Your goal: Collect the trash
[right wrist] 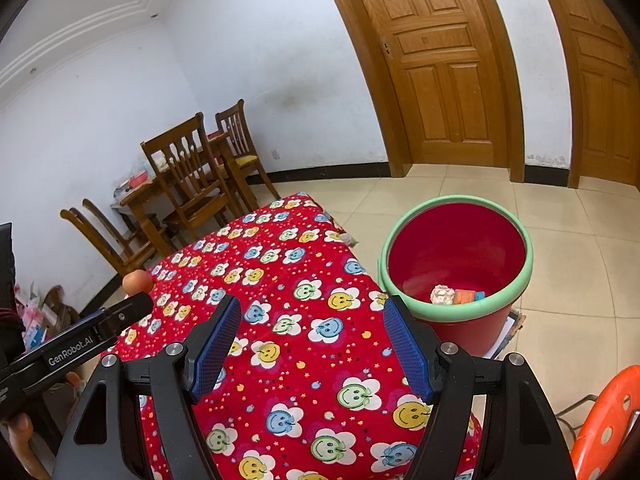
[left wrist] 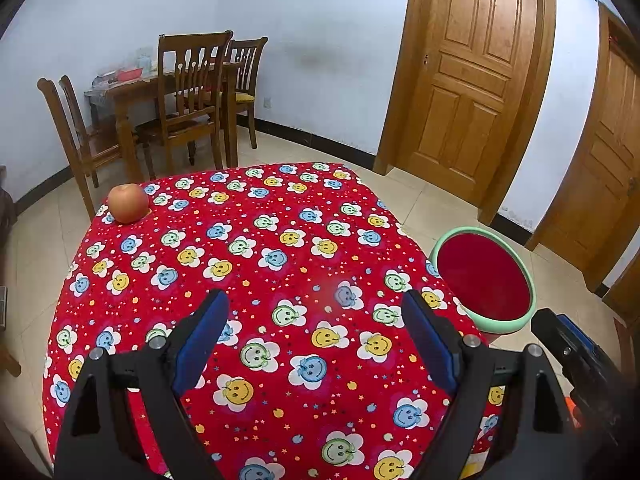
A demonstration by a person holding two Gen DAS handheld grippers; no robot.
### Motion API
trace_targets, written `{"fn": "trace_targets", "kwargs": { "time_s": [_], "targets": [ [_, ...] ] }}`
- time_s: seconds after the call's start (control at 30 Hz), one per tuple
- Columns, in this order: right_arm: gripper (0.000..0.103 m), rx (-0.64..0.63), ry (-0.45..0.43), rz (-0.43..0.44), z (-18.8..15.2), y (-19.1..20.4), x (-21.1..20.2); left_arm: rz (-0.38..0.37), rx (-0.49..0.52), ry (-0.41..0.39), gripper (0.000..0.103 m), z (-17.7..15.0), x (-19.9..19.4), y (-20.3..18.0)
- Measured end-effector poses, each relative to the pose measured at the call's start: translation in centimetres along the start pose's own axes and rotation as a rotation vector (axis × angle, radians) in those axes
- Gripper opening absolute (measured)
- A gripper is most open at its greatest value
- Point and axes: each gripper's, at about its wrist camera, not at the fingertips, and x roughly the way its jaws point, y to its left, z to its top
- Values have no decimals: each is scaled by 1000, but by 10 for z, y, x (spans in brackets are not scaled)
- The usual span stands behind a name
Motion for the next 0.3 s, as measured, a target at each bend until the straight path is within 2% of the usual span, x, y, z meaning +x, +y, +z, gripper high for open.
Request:
{"fn": "trace_targets", "kwargs": {
  "time_s": [0.3],
  "targets": [
    [75,0,1,2,1,1,-1,5,-9,2,87,2,-1,1]
  ]
}}
